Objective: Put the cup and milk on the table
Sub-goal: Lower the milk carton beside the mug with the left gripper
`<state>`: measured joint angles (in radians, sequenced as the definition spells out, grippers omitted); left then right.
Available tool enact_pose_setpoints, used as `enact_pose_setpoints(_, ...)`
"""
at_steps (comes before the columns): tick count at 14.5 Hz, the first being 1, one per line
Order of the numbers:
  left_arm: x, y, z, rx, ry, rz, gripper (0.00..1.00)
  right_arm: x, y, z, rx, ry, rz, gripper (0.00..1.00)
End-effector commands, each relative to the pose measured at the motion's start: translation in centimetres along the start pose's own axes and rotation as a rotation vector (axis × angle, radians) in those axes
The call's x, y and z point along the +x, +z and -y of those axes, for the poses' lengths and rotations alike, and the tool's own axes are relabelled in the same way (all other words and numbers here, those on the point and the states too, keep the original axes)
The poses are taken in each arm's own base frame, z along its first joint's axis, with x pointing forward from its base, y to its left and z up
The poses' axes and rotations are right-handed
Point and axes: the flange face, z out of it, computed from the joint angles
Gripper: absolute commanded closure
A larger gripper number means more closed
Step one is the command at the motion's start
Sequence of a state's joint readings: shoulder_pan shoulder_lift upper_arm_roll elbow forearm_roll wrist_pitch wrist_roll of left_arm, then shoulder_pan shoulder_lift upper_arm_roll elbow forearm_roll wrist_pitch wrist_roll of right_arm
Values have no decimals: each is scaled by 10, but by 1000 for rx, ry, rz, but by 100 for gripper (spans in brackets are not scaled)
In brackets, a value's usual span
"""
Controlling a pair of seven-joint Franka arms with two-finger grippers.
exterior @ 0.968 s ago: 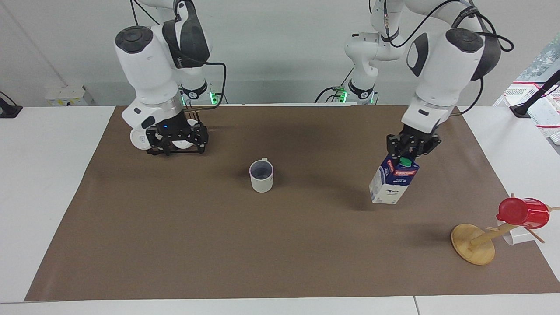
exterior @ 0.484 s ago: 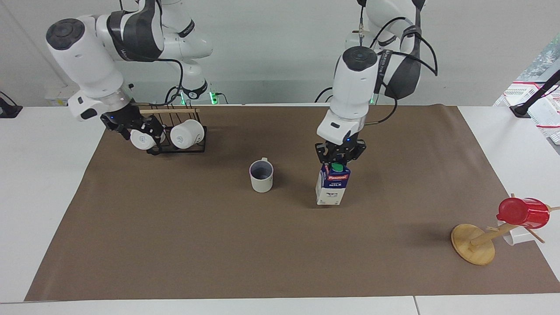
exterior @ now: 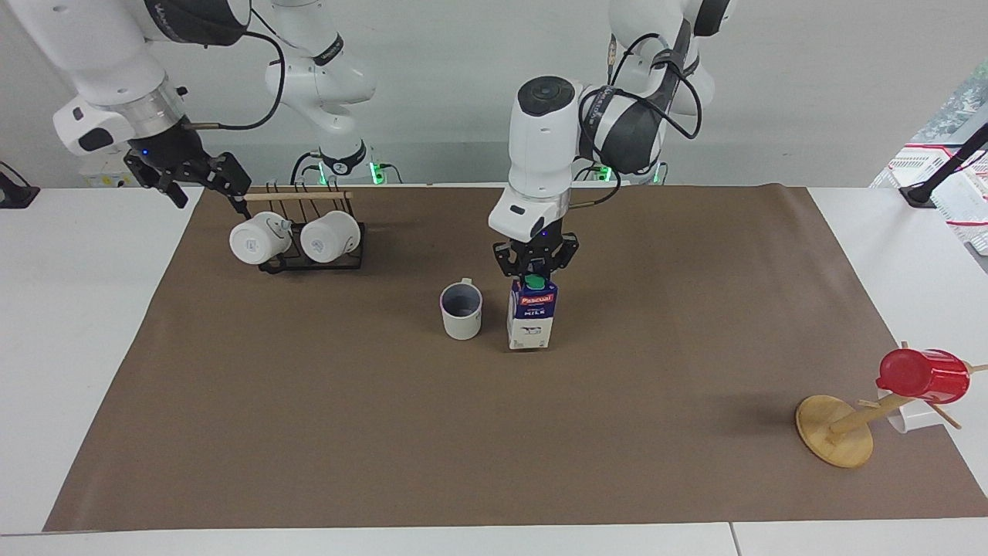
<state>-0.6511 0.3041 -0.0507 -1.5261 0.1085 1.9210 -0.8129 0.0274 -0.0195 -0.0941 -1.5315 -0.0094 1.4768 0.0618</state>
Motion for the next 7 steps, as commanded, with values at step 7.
enact_pose_setpoints(7,-26,12,-15,22,-13,-1,100,18,-5,21,-21,-45,6,0)
